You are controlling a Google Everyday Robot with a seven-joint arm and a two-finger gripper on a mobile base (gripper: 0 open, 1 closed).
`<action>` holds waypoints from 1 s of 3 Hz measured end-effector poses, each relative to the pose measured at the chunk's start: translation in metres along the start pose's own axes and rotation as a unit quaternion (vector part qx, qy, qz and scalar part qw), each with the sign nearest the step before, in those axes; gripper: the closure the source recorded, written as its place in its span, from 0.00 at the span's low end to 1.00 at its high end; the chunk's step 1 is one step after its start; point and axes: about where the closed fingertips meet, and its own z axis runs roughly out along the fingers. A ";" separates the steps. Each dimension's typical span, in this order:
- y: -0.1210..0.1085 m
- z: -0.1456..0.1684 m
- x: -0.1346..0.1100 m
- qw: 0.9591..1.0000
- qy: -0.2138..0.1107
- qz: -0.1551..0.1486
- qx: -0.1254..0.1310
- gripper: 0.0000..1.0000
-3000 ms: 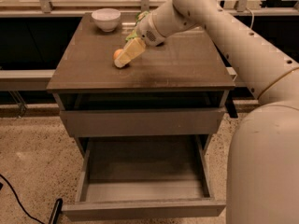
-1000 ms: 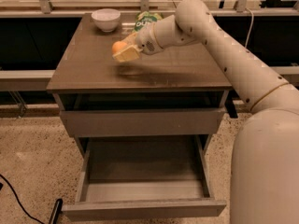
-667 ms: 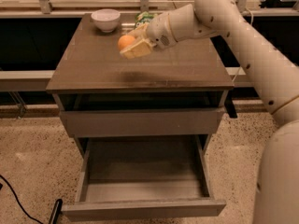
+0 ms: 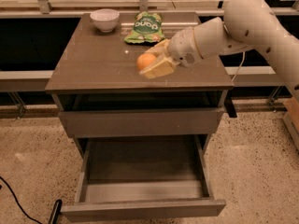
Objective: Place orange into middle drawer
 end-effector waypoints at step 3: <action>0.029 0.018 0.023 0.998 -0.037 0.042 0.014 1.00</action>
Offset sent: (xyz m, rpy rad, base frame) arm -0.0063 0.0012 -0.0361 0.0339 0.0664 -0.0489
